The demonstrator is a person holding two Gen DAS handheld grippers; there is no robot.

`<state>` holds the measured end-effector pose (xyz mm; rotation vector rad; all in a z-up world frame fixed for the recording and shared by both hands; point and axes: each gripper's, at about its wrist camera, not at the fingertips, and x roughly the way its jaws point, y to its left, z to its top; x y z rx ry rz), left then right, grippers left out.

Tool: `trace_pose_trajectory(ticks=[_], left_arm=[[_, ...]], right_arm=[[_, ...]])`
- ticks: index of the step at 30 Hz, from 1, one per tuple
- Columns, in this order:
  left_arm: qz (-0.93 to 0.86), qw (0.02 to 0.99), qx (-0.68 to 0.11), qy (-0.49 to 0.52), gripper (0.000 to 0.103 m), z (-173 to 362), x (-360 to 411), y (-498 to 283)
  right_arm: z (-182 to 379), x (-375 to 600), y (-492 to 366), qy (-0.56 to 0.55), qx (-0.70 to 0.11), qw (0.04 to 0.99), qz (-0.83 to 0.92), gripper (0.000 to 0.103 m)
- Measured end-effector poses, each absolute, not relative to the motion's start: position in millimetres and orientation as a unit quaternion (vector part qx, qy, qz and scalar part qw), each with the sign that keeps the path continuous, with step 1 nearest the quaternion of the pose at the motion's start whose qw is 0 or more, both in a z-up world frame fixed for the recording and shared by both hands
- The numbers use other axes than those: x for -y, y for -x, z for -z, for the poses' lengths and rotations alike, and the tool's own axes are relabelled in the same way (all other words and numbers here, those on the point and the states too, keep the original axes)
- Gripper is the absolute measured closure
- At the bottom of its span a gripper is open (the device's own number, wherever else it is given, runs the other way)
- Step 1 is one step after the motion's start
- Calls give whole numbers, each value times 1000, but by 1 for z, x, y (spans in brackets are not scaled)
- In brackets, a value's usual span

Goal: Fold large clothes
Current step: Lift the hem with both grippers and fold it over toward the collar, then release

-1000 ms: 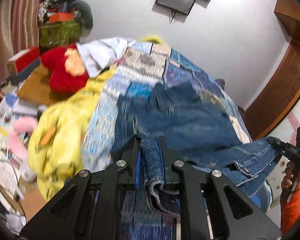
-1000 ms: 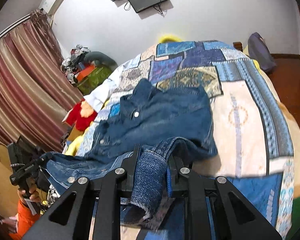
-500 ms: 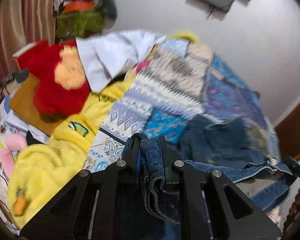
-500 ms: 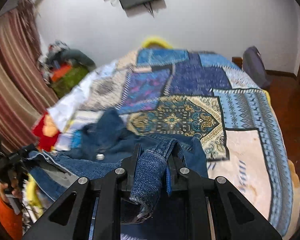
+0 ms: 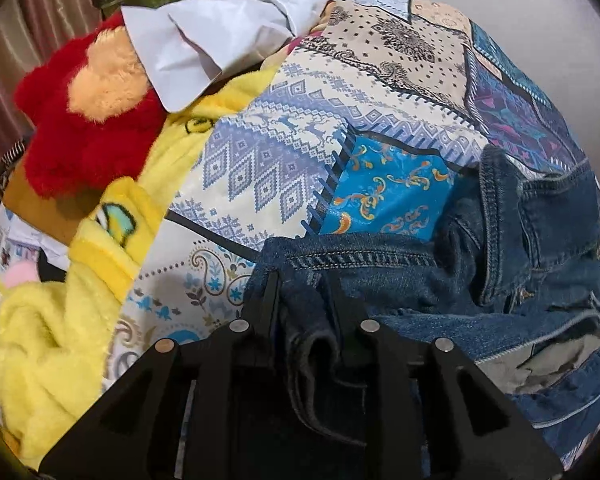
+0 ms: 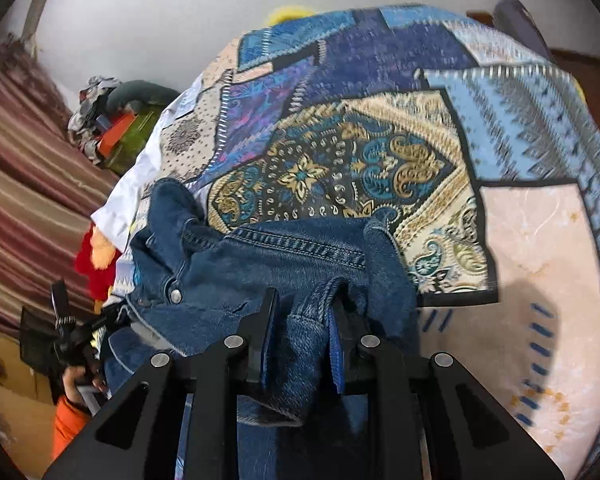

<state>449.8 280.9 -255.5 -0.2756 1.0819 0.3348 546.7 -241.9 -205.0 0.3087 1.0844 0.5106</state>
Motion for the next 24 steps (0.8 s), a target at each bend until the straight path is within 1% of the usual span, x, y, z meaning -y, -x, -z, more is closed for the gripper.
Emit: trace_pose_trajectory(ticks=[1,2,3,5,8,11,14,16,18,20,24], left_arm=[[-166,836,-509,122,65,251,-282,-448],[-182,836,-505,109,49,245,-284,-446],[-196,838,-500,97,40,238,-287,-442],[-193,845,-491,89,40,223,-290,-433],[-203,864,-459,46,40,187,-288,-412],[-172,879,-444,19,39,161,-276,-392],[-139,883,-447,-2,30,150,-259,-375],[-113,885,-452,-18,27,150,-243,-363],[-83,883,-461,-30,19,158,-225,-353],[-64,879,-471,-29,18,168,-213,-352],[-29,856,-514,-48,18,210,-185,-362]], right_arm=[[196,245,-543,-124,-496,830,-221,85],[185,250,-537,-92,-478,854,-185,85],[173,259,-533,-61,-457,875,-151,85],[158,271,-525,-32,-440,889,-126,85],[137,285,-506,-15,-436,886,-160,85],[125,284,-487,2,-432,884,-177,85],[122,272,-464,10,-430,879,-205,85],[124,261,-452,9,-432,874,-223,85],[131,244,-441,15,-438,864,-248,85],[141,229,-434,28,-445,855,-265,85],[170,192,-427,75,-467,834,-285,85]])
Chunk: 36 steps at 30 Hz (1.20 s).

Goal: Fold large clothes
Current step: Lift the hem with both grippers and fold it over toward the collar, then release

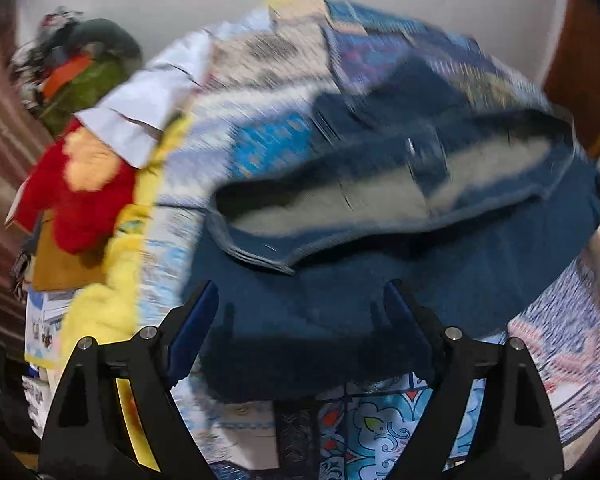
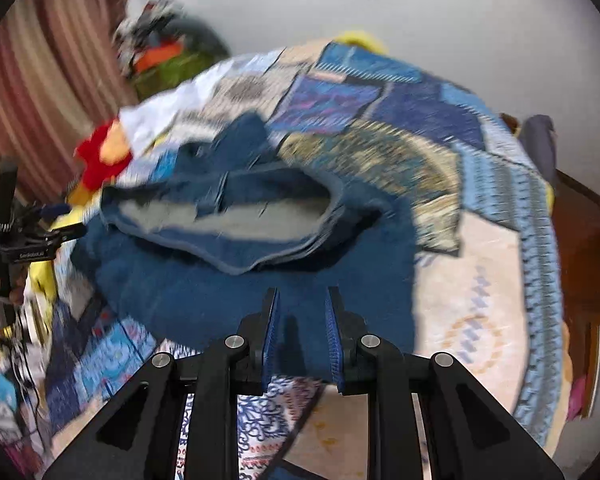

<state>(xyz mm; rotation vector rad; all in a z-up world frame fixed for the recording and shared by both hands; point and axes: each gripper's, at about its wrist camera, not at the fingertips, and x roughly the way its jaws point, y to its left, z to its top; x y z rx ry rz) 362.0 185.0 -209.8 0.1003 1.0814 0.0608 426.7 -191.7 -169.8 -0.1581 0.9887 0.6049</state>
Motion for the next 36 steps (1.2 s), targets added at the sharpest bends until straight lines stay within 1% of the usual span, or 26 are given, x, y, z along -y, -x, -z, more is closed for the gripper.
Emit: trace_pose_trajectory(ticks=[2,5,7,13,17,20,22,25,30,34,36], left_arm=[[-30,848,-526,-56,18,229,-179,-372],[-55,835,-546,-29,18,259,-183,-394],[-67,840,-538,-17,18,262,-186,-408],[-107,840,-531,30,19,249,-211,-458],[-158,846,-506,55,19,232,-244,-482],[-163,845,-502,88,19,221,-264,-487],[-156,853,-486,106,19,204,-269,-477],[-148,872,-459,84,19,178,-264,-458],[-113,888,-445,39,19,153,-249,-430],[-76,883,-463,10,18,165,-228,-407],[-57,874,-483,0,18,184,-216,-398]], right_arm=[[185,177,-427,91,-475,826,-289,85],[199,162,-431,86,-467,836,-276,85],[207,151,-438,86,-471,832,-280,85],[206,128,-480,116,-482,817,-296,85],[186,143,-529,64,-455,853,-247,85],[179,160,-556,17,-458,868,-193,85],[175,167,-563,-10,-463,866,-187,85],[166,167,-549,-30,-456,862,-219,85],[156,124,-503,39,-444,850,-281,85],[159,78,-464,79,-434,832,-337,85],[169,54,-447,88,-443,813,-367,85]])
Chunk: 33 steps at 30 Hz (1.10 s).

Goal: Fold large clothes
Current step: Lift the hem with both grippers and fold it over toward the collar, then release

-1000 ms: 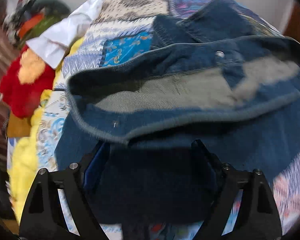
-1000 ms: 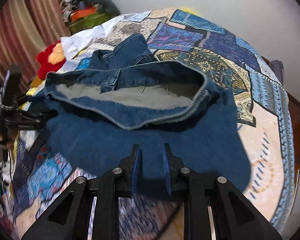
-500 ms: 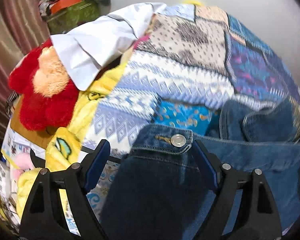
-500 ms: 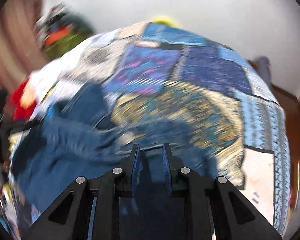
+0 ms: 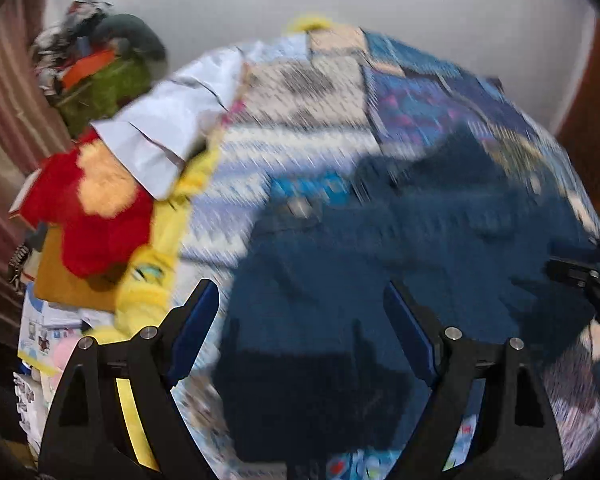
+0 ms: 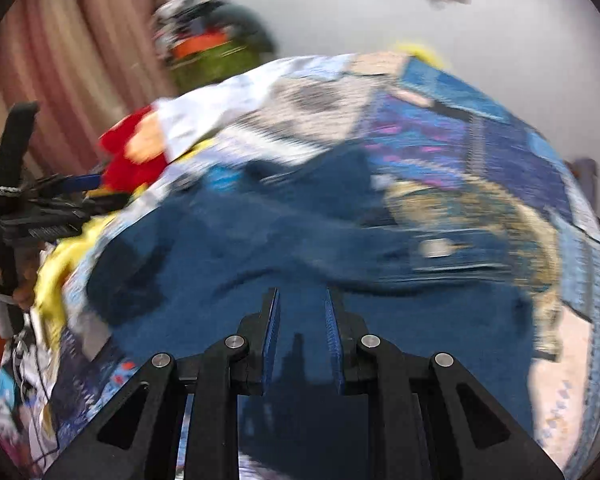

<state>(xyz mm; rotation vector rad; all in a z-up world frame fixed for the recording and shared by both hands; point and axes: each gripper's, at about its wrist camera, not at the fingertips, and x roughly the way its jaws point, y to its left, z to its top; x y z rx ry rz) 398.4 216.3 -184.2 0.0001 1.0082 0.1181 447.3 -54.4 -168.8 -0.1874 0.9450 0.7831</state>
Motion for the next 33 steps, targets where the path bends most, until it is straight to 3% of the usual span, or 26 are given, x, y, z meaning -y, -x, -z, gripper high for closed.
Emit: trace_pose_trajectory(ticks=[6,8,15,19,33], left_arm=[[-88,844,-525,-62,18,249,-204,-378],[-96,845,-520,-75,12,256,-208,-373],[-86,856,-509,-3,7,246,-236,-348],[-91,857,-507,-1,7,246,-232,-339],[-172,856,-487,-19,8,212,-254,-293]], right_arm=[[233,13,-424,165,-508,763,-364,85],[239,21,-419,168,-488,769,-378,85],[229,83,-428,144,-502,776,-354,85],[216,120,-431,163,-488,806,-293,85],[192,256,-432,72,-504,840,-187,85]])
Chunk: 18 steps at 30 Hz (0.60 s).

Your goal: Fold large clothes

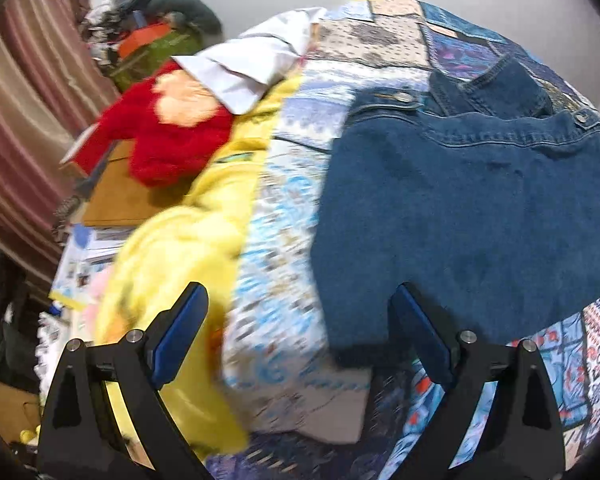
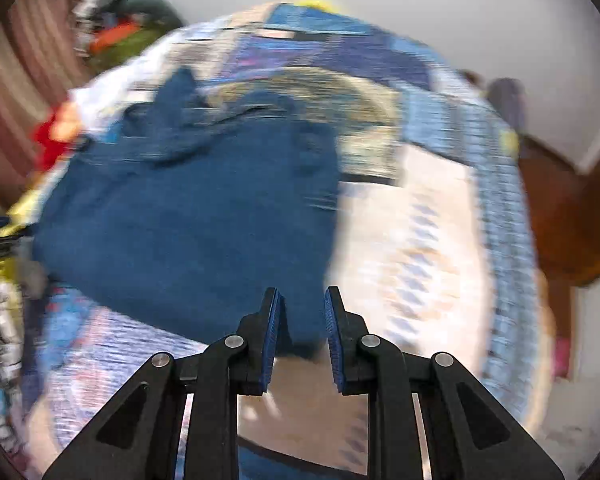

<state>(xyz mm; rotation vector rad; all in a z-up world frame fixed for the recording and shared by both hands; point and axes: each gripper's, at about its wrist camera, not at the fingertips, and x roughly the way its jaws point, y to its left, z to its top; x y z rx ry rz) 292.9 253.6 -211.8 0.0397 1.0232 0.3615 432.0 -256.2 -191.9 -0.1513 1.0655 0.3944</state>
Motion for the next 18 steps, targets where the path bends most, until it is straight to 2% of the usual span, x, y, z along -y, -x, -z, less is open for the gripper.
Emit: trace_pose_trajectory(ticks=[4,9,14,18], left_arm=[[-180,864,-469,32,8,197,-267,-272],[-167,866,-445,152,8,192,-273,-254],[-121,842,-453,265,8,217,-264,-253],[-86,811,-475,332,8,250,-253,-263]], right_arm=[[182,266,-427,49,-510,842,-169,85],[152,253,-412,51,-470,859,-197,84],[134,213,-403,54,-430,869,-239,85],[147,176,-410,51,-445,853,-266,84]])
